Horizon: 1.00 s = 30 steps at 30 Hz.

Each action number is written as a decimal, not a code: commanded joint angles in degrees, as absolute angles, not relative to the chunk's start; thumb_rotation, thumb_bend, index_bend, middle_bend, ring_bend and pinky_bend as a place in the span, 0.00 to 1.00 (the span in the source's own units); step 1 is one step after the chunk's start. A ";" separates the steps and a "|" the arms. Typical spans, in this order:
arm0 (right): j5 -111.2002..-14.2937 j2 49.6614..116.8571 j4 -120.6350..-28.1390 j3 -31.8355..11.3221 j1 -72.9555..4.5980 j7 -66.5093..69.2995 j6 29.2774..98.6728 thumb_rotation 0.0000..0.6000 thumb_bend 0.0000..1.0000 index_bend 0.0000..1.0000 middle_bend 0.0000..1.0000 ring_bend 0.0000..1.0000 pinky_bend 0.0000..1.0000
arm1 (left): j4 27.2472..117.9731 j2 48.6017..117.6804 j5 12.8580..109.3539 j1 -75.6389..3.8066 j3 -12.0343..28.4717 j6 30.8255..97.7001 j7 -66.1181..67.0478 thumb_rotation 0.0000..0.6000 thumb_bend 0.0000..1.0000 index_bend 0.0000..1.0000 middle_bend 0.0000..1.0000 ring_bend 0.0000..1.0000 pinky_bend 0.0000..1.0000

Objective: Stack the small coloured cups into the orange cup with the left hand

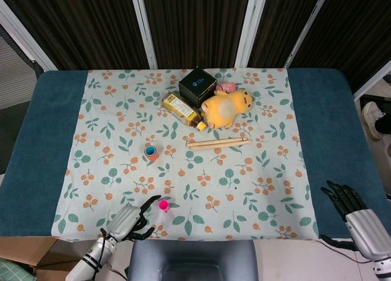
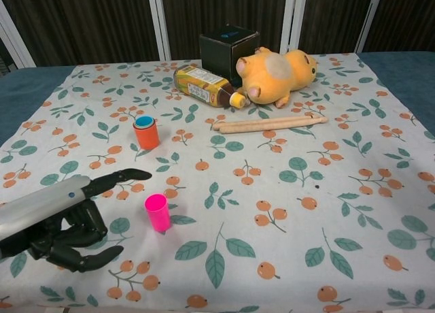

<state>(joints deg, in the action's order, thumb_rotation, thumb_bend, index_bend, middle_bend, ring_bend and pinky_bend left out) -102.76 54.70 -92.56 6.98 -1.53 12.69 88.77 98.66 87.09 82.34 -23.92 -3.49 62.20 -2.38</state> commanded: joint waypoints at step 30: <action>-102.81 54.06 -91.98 6.91 -1.30 14.86 90.26 1.00 0.12 0.00 0.00 0.00 0.00 | 91.44 95.60 72.00 -26.82 3.53 57.74 0.08 1.00 0.37 0.34 1.00 1.00 1.00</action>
<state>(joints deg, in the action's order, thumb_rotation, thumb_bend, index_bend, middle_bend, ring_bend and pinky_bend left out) -102.81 54.06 -91.97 6.91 -1.30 14.87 90.26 91.48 95.56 72.06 -26.80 3.48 57.77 0.12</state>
